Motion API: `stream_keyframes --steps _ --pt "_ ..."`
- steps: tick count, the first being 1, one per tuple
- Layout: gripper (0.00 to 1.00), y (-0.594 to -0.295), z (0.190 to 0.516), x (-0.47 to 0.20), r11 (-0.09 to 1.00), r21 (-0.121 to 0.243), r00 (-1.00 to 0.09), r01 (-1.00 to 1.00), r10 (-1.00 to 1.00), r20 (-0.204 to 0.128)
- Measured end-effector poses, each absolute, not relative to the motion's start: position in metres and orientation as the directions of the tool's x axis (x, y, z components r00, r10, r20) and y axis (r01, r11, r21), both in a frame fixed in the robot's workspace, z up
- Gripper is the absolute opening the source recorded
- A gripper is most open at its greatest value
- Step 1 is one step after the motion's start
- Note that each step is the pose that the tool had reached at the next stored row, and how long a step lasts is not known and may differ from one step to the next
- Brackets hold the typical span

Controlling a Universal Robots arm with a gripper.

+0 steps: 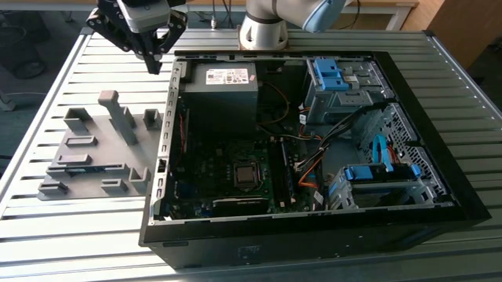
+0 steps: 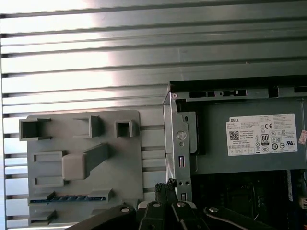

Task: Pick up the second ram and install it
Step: 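Reach for the second ram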

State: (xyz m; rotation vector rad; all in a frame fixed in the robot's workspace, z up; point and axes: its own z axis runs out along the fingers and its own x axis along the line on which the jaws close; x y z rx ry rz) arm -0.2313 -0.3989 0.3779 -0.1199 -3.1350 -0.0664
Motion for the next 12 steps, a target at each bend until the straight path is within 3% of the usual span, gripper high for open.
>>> stream_keyframes --steps 12 --pt "0.11 -0.3989 0.3777 -0.2393 0.996 0.042 -0.997 0.076 0.076 0.005"
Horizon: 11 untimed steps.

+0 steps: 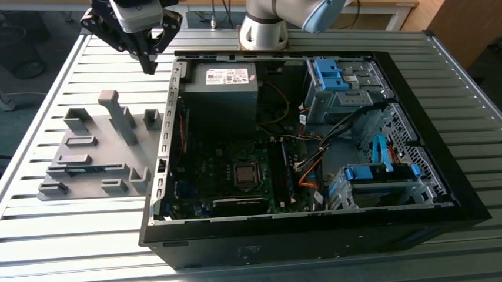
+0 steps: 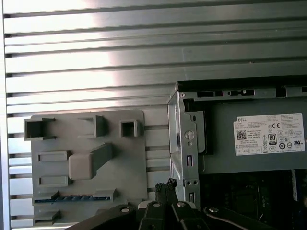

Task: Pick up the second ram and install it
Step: 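Reach for the second ram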

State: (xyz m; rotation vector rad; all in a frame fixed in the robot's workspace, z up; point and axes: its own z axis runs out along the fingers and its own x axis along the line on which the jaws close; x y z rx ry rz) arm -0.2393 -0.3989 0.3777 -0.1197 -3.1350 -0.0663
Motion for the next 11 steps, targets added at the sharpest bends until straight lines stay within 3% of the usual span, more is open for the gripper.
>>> stream_keyframes --steps 11 --pt "0.11 -0.3989 0.3776 -0.2476 0.996 0.042 -0.997 0.076 0.076 0.005"
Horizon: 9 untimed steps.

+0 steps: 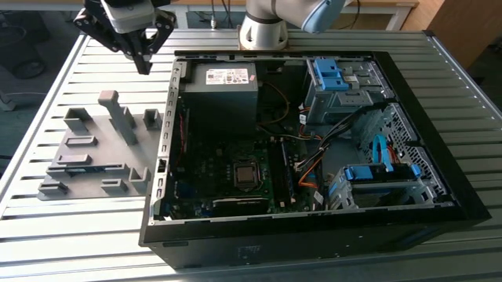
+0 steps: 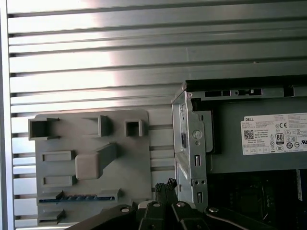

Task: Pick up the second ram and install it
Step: 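Reach for the second ram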

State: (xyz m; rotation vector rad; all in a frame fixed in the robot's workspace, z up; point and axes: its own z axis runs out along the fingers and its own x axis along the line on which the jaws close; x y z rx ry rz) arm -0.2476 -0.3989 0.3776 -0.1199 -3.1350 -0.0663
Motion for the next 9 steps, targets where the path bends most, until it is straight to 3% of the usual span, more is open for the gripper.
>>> stream_keyframes --steps 9 --pt "0.11 -0.3989 0.3775 -0.2585 0.996 0.042 -0.997 0.076 0.076 0.005"
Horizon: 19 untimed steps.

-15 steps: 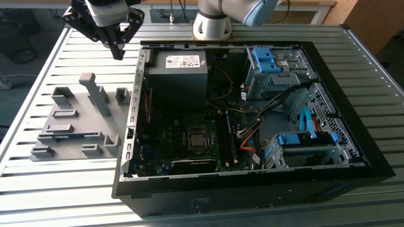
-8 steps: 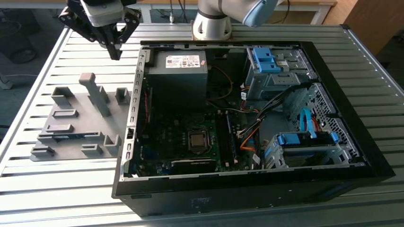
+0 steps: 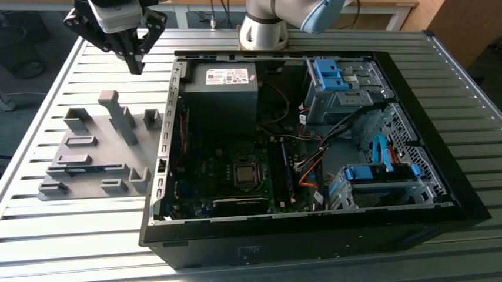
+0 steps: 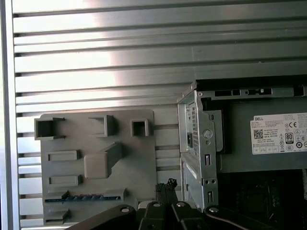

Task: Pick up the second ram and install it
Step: 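Reach for the second ram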

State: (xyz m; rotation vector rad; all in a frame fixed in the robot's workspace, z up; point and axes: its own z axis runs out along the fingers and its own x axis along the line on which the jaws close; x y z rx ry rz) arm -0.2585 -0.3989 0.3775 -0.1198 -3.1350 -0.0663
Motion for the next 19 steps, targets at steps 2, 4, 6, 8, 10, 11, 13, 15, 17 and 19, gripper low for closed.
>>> stream_keyframes --steps 2,4,6,8,10,11,13,15,17,19 --pt "0.11 -0.399 0.378 -0.261 0.996 0.042 -0.997 0.076 0.076 0.005" --pt "0.11 -0.399 0.378 -0.263 0.996 0.042 -0.997 0.076 0.076 0.005" --pt "0.11 -0.399 0.377 -0.265 0.996 0.042 -0.997 0.076 0.076 0.005" --pt "0.11 -0.399 0.377 -0.266 0.996 0.042 -0.997 0.076 0.076 0.005" --pt "0.11 -0.399 0.377 -0.268 0.996 0.042 -0.997 0.076 0.076 0.005" --pt "0.11 -0.399 0.377 -0.269 0.996 0.042 -0.997 0.076 0.076 0.005" --pt "0.11 -0.399 0.377 -0.271 0.996 0.042 -0.997 0.076 0.076 0.005" --pt "0.11 -0.399 0.377 -0.273 0.996 0.042 -0.997 0.076 0.076 0.005" --pt "0.11 -0.399 0.377 -0.274 0.996 0.042 -0.997 0.076 0.076 0.005" --pt "0.11 -0.399 0.377 -0.276 0.996 0.042 -0.997 0.076 0.076 0.005"
